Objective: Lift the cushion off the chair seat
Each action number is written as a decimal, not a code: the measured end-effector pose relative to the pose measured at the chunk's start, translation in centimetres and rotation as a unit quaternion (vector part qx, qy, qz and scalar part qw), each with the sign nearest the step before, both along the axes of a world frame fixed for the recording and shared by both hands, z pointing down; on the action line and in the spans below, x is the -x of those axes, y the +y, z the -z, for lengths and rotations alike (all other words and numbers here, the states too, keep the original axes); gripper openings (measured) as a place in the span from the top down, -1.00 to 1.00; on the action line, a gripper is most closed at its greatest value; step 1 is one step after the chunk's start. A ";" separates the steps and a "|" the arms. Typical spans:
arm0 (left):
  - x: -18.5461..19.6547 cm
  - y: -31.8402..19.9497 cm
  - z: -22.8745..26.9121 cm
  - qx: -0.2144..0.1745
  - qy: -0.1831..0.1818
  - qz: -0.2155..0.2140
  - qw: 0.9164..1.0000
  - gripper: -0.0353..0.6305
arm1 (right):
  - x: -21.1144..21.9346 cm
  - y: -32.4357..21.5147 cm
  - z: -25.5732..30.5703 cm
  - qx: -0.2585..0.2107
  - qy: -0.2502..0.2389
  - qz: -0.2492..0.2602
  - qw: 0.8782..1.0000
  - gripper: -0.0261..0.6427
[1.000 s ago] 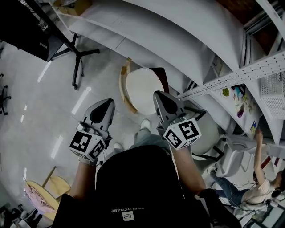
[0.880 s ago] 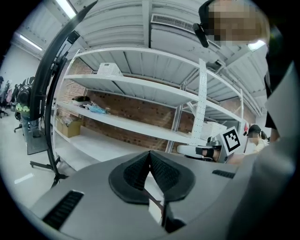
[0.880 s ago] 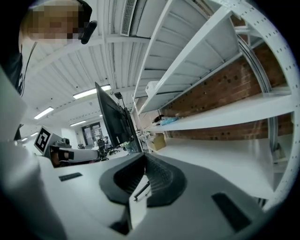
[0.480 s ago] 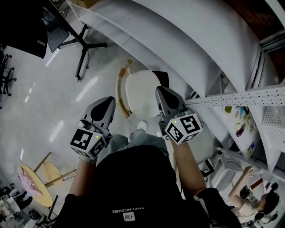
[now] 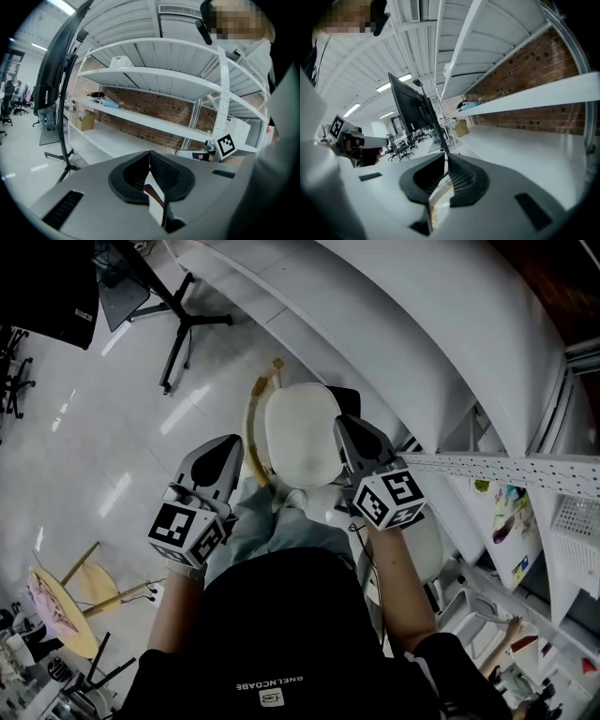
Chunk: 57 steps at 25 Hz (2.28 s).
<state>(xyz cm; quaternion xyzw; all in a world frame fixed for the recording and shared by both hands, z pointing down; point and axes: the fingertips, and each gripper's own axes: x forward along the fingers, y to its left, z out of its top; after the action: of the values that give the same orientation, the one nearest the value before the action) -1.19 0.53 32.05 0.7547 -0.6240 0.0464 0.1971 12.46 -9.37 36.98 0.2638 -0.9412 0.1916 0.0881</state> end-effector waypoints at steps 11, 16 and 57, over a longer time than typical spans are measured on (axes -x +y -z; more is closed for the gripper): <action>2.3 -1.1 -3.8 0.023 0.026 0.033 0.999 0.85 | 3.7 -3.6 -6.4 0.019 0.068 0.051 0.996 0.87; 3.8 -1.7 -5.9 0.043 0.034 0.042 0.998 0.85 | 5.3 -5.7 -9.8 0.042 0.083 0.050 0.994 0.86; 8.9 -3.0 -19.9 0.185 0.043 0.048 0.981 0.78 | 8.7 -13.3 -40.3 0.140 0.328 0.156 0.921 -0.11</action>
<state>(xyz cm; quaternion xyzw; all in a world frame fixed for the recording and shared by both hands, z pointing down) -10.07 -2.47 51.94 0.6760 -0.6309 0.1192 0.3615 3.75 -22.69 77.25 0.1464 -0.8522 0.2083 0.4572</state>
